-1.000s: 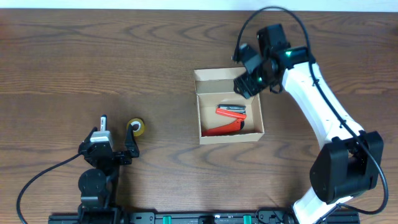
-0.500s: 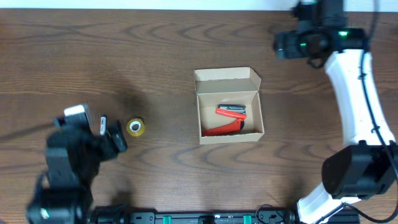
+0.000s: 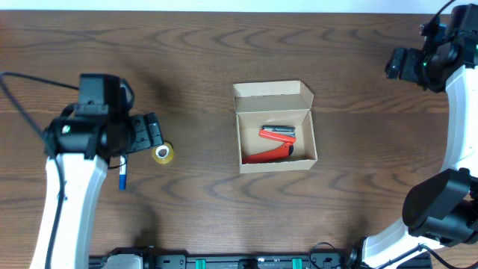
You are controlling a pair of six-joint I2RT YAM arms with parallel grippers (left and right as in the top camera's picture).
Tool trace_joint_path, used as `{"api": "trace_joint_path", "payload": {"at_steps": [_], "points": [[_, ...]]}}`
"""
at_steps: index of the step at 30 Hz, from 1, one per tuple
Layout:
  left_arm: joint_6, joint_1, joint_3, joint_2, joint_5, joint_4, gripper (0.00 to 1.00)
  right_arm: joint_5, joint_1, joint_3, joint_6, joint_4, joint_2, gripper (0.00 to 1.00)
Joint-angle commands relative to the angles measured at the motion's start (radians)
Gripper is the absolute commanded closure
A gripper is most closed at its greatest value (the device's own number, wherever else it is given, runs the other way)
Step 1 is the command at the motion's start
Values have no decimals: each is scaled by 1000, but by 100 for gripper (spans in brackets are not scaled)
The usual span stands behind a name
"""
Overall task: Pack container
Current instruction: 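Move the left gripper over the yellow tape roll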
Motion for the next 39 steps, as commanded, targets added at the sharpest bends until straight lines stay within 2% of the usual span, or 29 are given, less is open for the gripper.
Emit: {"api": "trace_joint_path", "payload": {"at_steps": [1,4,8,16,23,39], "points": [[14,-49,29,74,-39,6,5,-7,1,12,-7,-15,-12,5],[-27,-105,29,164,-101,25,4,-7,6,11,-7,-23,-12,5],[-48,-152,29,293,-105,61,4,-12,15,10,-7,-25,-12,5],[-31,-158,29,472,-85,116,5,-21,17,-34,-6,-31,-12,2],[-31,-158,29,519,-86,155,5,-21,17,-99,-7,-6,-12,1],[-31,-225,27,554,-87,206,5,-20,16,-100,-7,6,-12,1]]}}
